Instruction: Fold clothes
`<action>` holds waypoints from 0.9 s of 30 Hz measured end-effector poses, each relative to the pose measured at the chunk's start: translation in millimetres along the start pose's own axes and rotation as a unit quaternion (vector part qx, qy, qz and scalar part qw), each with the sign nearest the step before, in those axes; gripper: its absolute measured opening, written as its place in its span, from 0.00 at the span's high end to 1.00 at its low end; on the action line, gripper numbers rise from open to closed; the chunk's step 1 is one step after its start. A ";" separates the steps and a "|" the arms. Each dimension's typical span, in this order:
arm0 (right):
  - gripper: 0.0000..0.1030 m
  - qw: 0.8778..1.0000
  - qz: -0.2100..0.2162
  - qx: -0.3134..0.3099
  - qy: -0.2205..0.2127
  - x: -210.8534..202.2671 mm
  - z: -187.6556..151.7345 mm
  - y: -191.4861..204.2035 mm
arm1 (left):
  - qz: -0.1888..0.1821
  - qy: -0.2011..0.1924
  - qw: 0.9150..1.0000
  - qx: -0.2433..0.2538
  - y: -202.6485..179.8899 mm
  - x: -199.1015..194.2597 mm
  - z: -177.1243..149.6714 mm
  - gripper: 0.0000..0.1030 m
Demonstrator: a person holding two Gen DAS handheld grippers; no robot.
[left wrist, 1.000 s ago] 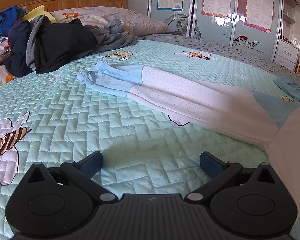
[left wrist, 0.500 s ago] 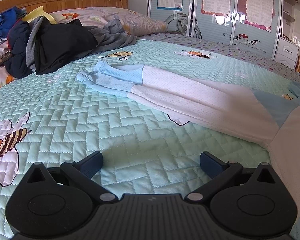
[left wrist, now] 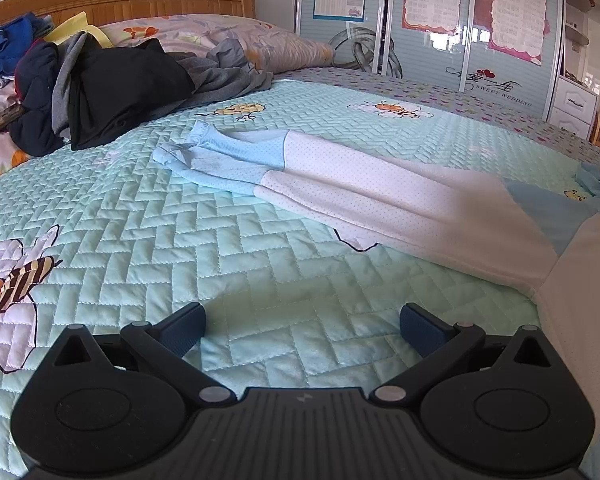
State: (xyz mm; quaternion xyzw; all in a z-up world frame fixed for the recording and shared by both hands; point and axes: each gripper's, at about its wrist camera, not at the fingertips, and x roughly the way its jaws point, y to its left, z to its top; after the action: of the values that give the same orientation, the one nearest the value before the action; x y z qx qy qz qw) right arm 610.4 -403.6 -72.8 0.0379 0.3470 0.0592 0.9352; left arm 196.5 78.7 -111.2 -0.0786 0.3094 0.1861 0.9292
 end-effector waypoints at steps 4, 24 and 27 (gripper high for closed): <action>0.73 0.998 -0.010 -0.049 0.049 34.7 -5.9 32.1 | -0.001 0.000 1.000 -0.002 0.5 -0.3 0.2 0.00; 0.21 0.988 0.096 0.075 -0.099 -155.8 -85.5 72.6 | -0.005 -0.002 1.000 -0.006 4.2 1.1 -0.7 0.00; 0.20 0.985 0.104 0.095 -0.103 -234.8 -151.0 81.5 | -0.005 -0.004 1.000 -0.006 4.2 1.1 -1.1 0.00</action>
State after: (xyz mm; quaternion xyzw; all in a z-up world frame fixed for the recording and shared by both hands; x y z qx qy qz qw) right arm 328.2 -350.5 -26.4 0.1686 0.2471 0.1191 0.9467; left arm 195.0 82.5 -112.9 -0.0846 0.3040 0.1836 0.9310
